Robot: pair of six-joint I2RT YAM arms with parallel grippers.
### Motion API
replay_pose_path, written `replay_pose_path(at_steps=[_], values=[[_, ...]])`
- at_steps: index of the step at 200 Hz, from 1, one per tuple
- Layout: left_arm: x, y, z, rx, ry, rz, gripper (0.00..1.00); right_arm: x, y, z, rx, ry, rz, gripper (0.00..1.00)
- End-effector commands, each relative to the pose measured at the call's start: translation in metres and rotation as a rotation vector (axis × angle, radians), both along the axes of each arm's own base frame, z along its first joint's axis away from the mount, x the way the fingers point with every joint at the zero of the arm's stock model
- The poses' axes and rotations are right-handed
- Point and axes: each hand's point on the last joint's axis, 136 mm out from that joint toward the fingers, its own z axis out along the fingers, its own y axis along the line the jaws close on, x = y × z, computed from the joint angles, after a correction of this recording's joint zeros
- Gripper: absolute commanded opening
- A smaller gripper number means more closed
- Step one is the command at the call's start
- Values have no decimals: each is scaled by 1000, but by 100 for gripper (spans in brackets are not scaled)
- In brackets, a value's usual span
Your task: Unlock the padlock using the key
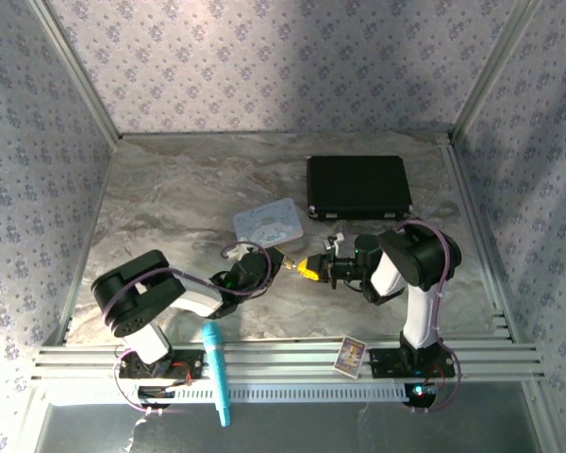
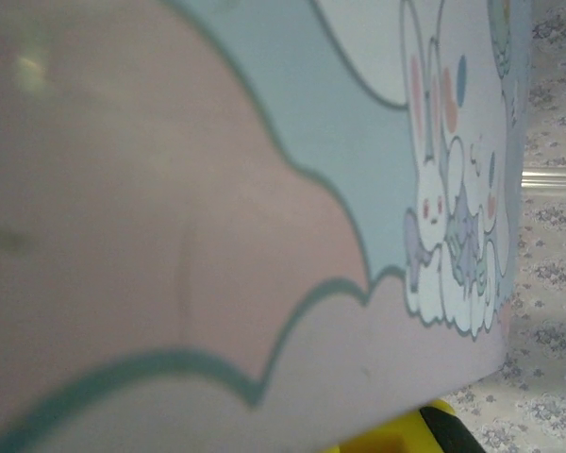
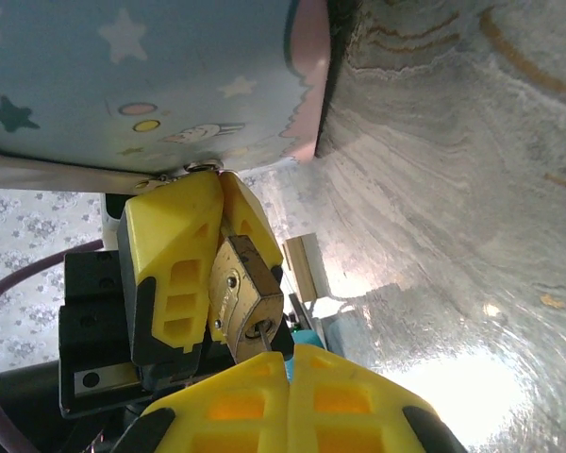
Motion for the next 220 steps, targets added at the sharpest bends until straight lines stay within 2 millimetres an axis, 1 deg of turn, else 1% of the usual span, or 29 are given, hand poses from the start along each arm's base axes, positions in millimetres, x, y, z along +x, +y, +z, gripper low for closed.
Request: replay_pose_path(at_steps=[1,23,56,84,101,115,131,144,161,198,220], values=[[-29,-47,41,-193,19,-202,0,15,-2,-9,-32,-14,-52,0],[-29,-50,45,-188,13,-211,0,19,-7,-10,-36,-18,-55,0],[-26,-50,47,-185,5,-200,0,16,3,-5,-35,-48,-34,0],[-26,-54,51,-193,-1,-217,0,22,-3,-13,-44,-26,-57,0],[-28,-59,54,-188,3,-236,0,26,0,-12,-37,-24,-67,0],[-30,-61,49,-145,14,-248,0,25,6,-7,-36,-38,-65,0],[-31,-59,39,-96,33,-248,0,21,13,0,-43,-54,-69,0],[-30,-55,31,-60,45,-245,9,17,15,3,-50,-63,-81,0],[-30,-52,20,-14,65,-242,17,12,17,7,-56,-67,-86,0],[-30,-54,7,17,79,-253,19,3,27,12,-65,-81,-59,0],[-29,-53,6,26,74,-251,23,2,26,14,-68,-84,-64,0]])
